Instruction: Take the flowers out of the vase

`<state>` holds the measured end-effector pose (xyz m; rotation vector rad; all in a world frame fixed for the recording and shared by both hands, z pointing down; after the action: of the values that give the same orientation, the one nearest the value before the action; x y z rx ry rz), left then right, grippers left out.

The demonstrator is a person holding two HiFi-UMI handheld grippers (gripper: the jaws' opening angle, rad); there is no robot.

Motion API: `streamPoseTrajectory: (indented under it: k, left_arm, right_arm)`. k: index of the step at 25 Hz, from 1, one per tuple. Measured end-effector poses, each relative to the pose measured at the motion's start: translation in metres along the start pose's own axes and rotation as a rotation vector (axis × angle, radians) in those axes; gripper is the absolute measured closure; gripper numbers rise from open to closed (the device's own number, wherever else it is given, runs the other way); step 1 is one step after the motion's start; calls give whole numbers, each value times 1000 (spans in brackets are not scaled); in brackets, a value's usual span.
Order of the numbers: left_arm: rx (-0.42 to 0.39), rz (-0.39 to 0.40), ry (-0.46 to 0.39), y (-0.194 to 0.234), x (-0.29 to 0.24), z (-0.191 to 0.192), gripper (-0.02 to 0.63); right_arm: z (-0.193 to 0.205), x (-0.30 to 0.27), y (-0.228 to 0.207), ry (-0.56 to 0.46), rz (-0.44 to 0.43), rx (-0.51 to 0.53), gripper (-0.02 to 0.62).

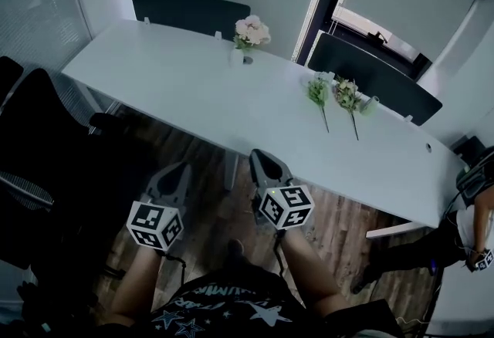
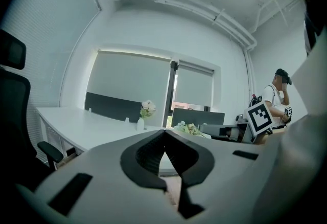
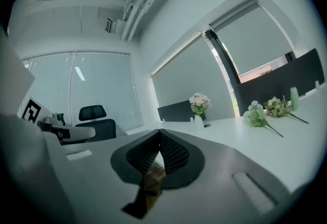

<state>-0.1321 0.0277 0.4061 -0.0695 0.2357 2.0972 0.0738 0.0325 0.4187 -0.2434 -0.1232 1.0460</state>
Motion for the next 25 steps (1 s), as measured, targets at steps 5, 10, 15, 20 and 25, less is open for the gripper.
streamPoseTrajectory:
  k: [5,10,15,20,25]
  left_arm:
    - [7,-16,2,0,-35,-7,597]
    - [3,-34,-12,-6,-71,-16,597]
    - [10,-51,-14,-12,-100,-16,598]
    - [11,-49,-1,-18,-115,-15,597]
    - [7,-61,3,-14,-126,-19,597]
  right_arm:
    - [-8,-22,-31,7,-20,-14,592]
    - [-16,-40,-63,12,-52,-34,592]
    - [-21,-53,-91,18,-78,-45,592]
    - [-24,-61,-108,20,-75,-34,592]
    - [-26,-68,-117,15,-70,-41,592]
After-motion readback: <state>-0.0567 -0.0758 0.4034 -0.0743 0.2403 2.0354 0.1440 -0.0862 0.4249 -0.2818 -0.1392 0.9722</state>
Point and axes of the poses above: the fingertips, and each gripper's own axes: x backward along the fingers, y to its left, z out of its underside, the point moved 4 cm from there along x, backward along the fingers, and after that the axes turned 11 degrees about -z, right-handed, at the moved point
